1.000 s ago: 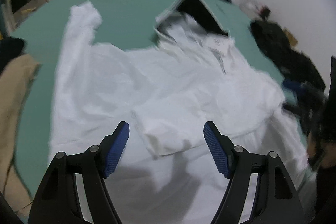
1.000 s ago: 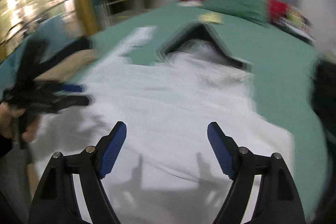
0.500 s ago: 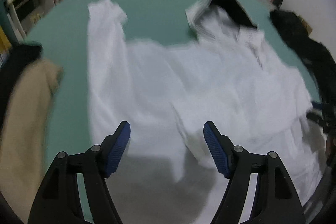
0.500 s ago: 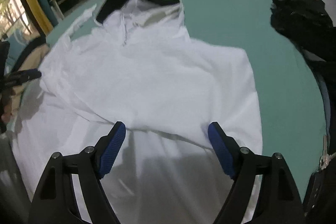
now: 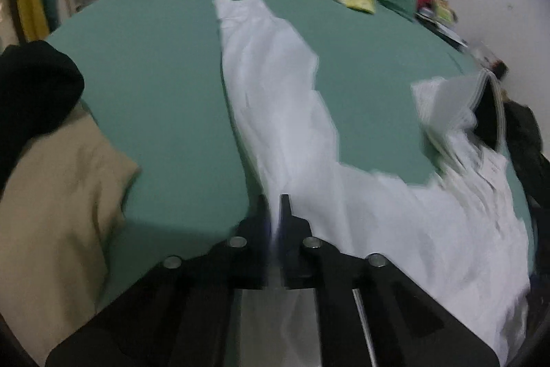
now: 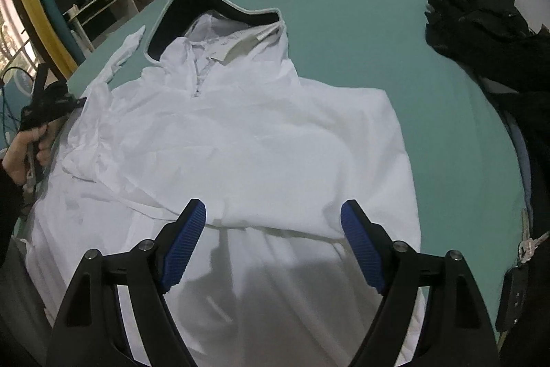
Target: Fold large clothes
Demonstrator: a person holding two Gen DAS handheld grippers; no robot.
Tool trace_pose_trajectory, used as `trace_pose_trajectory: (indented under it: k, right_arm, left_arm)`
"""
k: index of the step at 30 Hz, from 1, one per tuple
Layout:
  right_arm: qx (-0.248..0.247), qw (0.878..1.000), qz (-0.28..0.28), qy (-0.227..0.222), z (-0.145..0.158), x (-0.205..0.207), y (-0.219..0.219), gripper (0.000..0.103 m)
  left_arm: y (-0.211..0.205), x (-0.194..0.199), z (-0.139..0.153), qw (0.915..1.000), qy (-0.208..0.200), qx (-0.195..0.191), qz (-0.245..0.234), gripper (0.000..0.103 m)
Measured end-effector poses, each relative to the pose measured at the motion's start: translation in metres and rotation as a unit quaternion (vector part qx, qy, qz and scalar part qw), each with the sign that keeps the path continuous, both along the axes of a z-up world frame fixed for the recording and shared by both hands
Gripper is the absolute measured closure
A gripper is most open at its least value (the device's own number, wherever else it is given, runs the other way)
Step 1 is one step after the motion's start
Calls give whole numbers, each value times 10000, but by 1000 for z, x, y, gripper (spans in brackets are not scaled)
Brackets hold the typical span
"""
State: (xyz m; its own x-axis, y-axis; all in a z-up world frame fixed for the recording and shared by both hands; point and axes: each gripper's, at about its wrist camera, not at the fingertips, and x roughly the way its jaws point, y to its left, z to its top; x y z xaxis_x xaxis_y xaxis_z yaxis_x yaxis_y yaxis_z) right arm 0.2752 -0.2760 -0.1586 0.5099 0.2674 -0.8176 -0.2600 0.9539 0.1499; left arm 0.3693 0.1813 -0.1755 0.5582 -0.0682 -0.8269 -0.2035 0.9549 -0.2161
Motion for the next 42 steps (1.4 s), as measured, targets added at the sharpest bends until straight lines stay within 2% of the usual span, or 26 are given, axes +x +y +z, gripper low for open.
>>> trace_pose_trajectory:
  k: [3, 7, 8, 9, 10, 11, 12, 14, 16, 18, 20, 21, 22, 23, 25, 27, 29, 34, 37, 39, 41, 42]
  right_arm:
    - [60, 9999, 60, -69, 8, -5, 5, 22]
    - [158, 9998, 101, -98, 15, -14, 9, 22]
    - [157, 9998, 93, -64, 15, -16, 8, 22]
    - [126, 9999, 85, -17, 16, -17, 8, 22]
    - [88, 9999, 86, 3, 16, -18, 7, 22]
    - [34, 10000, 85, 16, 17, -19, 6, 22]
    - [-6, 10000, 76, 21, 18, -20, 4, 22]
    - [-73, 10000, 21, 34, 19, -20, 1, 22]
    - [-132, 9999, -53, 51, 18, -19, -2, 22]
    - [-165, 9998, -119, 80, 16, -16, -3, 22]
    - [-213, 9995, -187, 116, 12, -10, -4, 22]
    - [-250, 9994, -212, 134, 10, -7, -4, 22]
    - [-288, 9992, -219, 144, 9, -3, -2, 22]
    - [-306, 9992, -217, 138, 9, -1, -1, 22]
    - [-296, 9993, -207, 104, 10, 2, 1, 22]
    - [-235, 9995, -182, 63, 11, 4, 4, 22]
    - [-144, 9998, -118, 24, 12, 3, 8, 22]
    - [142, 9997, -12, -221, 32, -14, 9, 22]
    - [345, 9988, -84, -330, 43, -27, -2, 22]
    - [454, 9980, -145, -420, 49, -37, -12, 22]
    - [587, 9968, -231, -495, 53, -48, -25, 22]
    - [649, 9961, -284, -518, 54, -53, -32, 22]
  left_arm:
    - [-18, -32, 11, 9981, 88, -529, -310, 99]
    - [-46, -65, 14, 9897, 702, -862, -901, 97]
    - [-46, -68, 15, 9877, 762, -995, -939, 89]
    - [-42, -67, 20, 9870, 716, -1106, -919, 71]
    - [-38, -63, 26, 9884, 600, -1107, -847, 62]
    - [-30, -56, 33, 9910, 411, -1048, -720, 49]
    - [-22, -48, 39, 9938, 235, -940, -542, 47]
    - [-5, -27, 46, 9972, 60, -735, -137, 47]
    - [6, 1, 43, 9983, -144, -562, 24, 46]
    - [12, 31, 29, 9993, -152, -284, 175, 46]
    - [16, 58, 4, 9996, -5, -234, 178, 46]
    - [18, 71, -12, 9994, 143, -233, 233, 47]
    - [16, 71, -8, 9994, -223, -49, 250, 47]
    - [16, 74, -6, 9992, -353, 71, 197, 49]
    - [10, 81, -14, 9991, -209, -348, -114, 100]
    - [7, 76, -17, 9979, -260, -594, -55, 101]
    - [2, 64, -1, 9971, -568, -497, -5, 101]
    - [-30, 29, 83, 9873, -1531, -421, 23, 101]
    - [-86, 10, 139, 9766, -2099, -238, -405, 101]
    - [-129, -1, 167, 9690, -2330, -102, -810, 101]
    - [-163, -17, 181, 9626, -2466, -74, -1123, 101]
    - [-190, -20, 181, 9601, -2449, -200, -1338, 101]
